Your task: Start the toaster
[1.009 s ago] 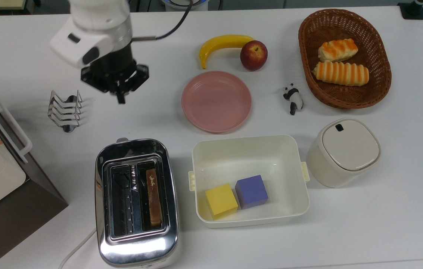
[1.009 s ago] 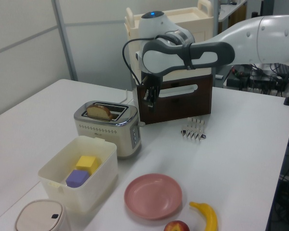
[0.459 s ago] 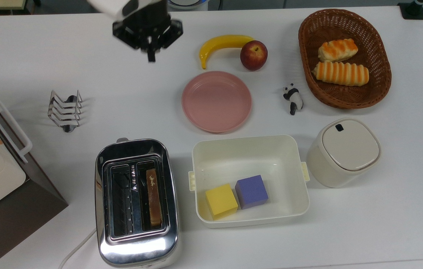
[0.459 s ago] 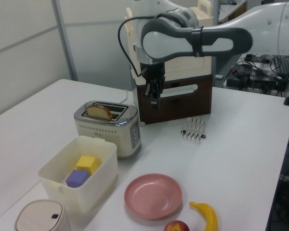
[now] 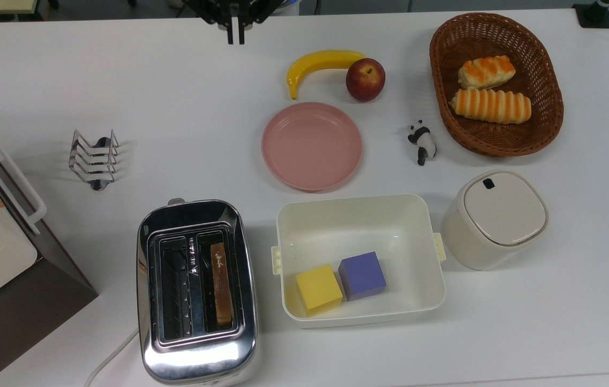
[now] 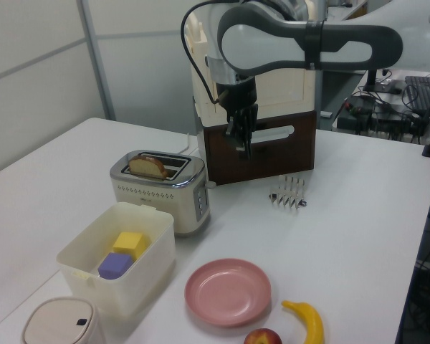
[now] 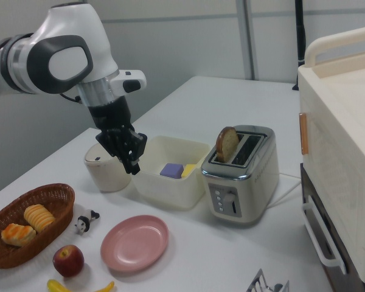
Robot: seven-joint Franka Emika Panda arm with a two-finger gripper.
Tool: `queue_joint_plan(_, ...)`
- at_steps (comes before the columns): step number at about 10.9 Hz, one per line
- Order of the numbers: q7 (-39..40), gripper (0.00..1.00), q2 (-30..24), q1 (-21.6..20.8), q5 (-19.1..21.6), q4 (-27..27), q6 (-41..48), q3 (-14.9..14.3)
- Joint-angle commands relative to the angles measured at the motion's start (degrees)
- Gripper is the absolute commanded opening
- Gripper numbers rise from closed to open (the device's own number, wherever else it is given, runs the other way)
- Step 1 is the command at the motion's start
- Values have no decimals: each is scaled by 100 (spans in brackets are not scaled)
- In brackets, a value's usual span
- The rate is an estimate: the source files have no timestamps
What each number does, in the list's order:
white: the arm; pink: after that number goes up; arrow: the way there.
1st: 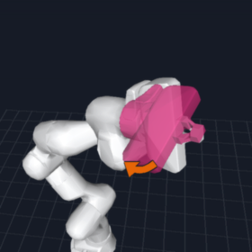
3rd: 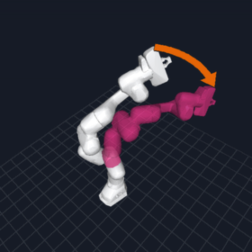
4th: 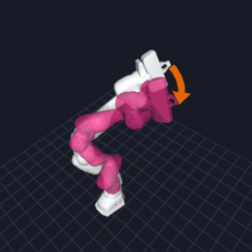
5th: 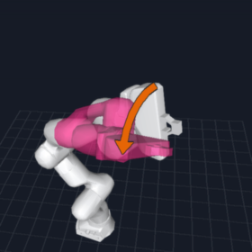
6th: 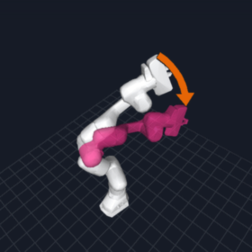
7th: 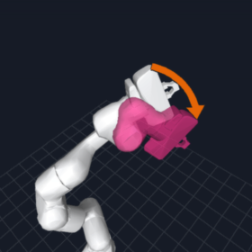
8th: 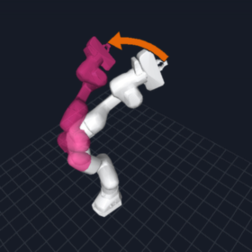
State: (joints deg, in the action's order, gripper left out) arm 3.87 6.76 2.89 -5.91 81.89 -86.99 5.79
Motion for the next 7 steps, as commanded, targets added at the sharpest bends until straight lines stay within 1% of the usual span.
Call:
queue_joint_plan(1,-62,100,-211,1,-50,257,24,-78)
queue_joint_plan(7,-35,100,-237,28,-16,204,33,-148)
